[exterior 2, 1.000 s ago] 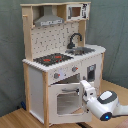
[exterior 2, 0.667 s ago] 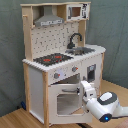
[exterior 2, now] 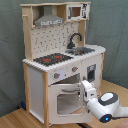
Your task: Play with the kitchen
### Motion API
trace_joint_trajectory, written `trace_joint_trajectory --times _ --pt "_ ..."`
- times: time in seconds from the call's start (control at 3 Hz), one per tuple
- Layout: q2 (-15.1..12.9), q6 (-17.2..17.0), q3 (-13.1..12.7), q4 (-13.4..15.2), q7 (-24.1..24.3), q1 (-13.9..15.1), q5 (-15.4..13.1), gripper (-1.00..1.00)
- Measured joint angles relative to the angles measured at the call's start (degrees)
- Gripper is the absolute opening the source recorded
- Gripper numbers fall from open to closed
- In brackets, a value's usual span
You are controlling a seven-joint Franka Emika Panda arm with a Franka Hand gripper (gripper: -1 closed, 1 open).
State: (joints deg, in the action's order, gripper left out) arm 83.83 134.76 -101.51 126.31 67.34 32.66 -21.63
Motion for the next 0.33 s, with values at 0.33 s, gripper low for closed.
trace_joint_trajectory --times 0.33 --pt "-0.3 -4.6 0.0 -0.1 -3.2 -1.2 0.0 1.00"
